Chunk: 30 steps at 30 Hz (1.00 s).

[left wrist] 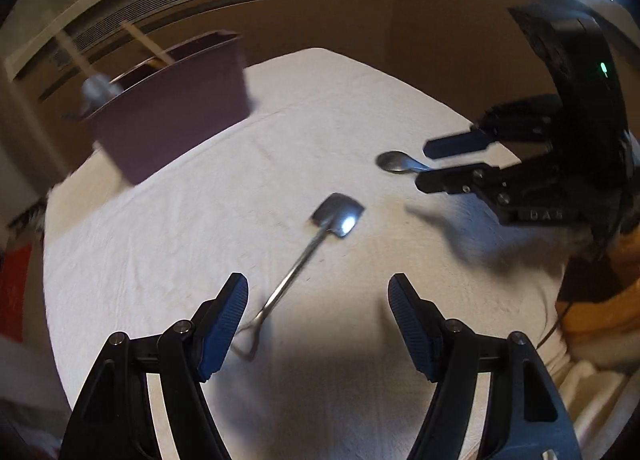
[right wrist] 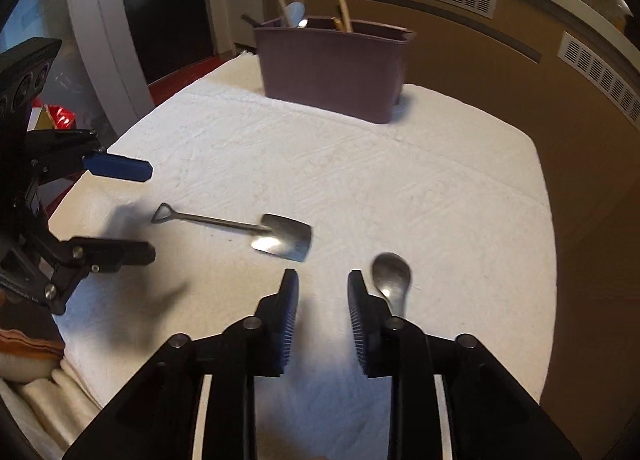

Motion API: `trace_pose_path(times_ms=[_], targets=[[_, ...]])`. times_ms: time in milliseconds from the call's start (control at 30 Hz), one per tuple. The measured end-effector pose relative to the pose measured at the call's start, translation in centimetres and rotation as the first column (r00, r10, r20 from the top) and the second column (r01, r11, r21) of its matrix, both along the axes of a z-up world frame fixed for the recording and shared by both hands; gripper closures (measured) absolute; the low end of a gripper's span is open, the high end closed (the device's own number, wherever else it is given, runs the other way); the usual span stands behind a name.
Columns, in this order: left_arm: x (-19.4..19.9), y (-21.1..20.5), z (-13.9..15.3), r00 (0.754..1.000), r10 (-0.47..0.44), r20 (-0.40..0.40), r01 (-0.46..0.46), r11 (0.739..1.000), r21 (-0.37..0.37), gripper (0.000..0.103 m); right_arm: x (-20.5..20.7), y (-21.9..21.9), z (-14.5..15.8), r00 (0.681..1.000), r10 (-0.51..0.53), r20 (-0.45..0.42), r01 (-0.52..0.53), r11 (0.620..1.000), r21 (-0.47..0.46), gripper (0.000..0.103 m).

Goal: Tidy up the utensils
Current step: 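Close the left tool on the silver shovel-shaped spoon while right tool holds the teaspoon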

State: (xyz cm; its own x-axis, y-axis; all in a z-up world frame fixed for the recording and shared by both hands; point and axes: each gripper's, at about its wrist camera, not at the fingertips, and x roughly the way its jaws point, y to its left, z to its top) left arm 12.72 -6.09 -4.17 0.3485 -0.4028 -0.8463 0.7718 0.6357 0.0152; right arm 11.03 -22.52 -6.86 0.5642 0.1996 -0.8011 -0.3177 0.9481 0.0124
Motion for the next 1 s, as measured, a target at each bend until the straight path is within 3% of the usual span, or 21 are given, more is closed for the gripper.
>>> trace_pose_path(times_ms=[167,367,667,800,900,1000], targets=[[1.6,-3.9,-0.8,0.982,-0.189,-0.007,0.189,0.981,0.037,0.045,-1.3,-5.5,0.4,0.991,-0.132,0.009,0.131,0.989,0.067,0.057],[3.7,-5.9,-3.3,0.971,-0.231,-0.055,0.237,0.964,0.125,0.057,-2.1,-9.5,-0.2,0.971,-0.241,0.005,0.238,0.963,0.126,0.053],[5.8,-6.3,-4.1,0.974,-0.204,-0.103,0.214,0.971,0.103,0.061,-2.6,-10.8,-1.2,0.956,-0.295,-0.012,0.291,0.936,0.195,0.051],[5.7,-6.3,-4.1,0.978,-0.181,-0.103,0.191,0.976,0.1,0.07,-2.8,-10.6,-1.5,0.956,-0.292,-0.029,0.291,0.933,0.211,0.051],[5.4,-5.5,-3.7,0.991,-0.1,-0.085,0.109,0.988,0.112,0.07,-2.8,-10.0,-1.3,0.959,-0.28,-0.031,0.28,0.935,0.219,0.051],[5.3,-4.0,-3.4,0.998,0.041,-0.04,-0.037,0.993,0.11,0.071,-2.6,-8.8,-1.0,0.967,-0.253,-0.023,0.252,0.945,0.21,0.051]])
